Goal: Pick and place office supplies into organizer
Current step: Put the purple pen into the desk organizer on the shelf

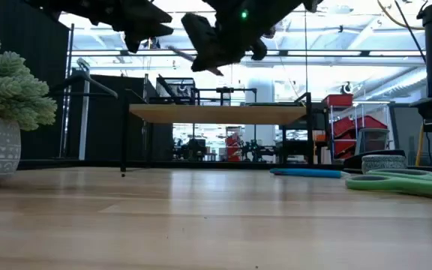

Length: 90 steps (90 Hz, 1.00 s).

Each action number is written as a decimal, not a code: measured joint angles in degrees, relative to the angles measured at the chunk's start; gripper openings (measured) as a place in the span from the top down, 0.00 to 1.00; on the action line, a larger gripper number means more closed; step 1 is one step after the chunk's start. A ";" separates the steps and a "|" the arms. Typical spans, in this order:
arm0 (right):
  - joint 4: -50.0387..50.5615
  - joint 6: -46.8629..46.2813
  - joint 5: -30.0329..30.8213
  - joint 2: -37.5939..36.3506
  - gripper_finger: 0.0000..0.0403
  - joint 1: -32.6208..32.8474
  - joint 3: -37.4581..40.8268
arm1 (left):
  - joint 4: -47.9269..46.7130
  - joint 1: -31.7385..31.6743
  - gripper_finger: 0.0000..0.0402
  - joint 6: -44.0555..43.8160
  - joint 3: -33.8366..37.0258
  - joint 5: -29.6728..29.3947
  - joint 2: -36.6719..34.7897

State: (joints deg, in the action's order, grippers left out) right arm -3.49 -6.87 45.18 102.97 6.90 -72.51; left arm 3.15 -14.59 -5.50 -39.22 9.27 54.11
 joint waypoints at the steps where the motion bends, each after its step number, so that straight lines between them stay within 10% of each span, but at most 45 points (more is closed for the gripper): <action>1: -0.01 0.03 0.13 -0.20 0.96 -0.13 0.00 | 0.00 -0.15 0.57 -0.01 0.00 -0.13 0.00; 22: -4.19 4.73 1.07 -4.30 0.96 -2.15 -0.07 | 2.25 -2.06 0.43 -3.17 0.02 -2.61 -0.48; 90: -20.57 9.29 -11.12 -3.44 0.96 -2.85 -0.09 | 18.69 -1.81 0.50 -6.21 0.07 -0.51 0.85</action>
State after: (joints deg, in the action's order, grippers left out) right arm -24.06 2.43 34.06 99.53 4.05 -72.60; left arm 21.85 -16.40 -11.70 -39.16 8.77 54.96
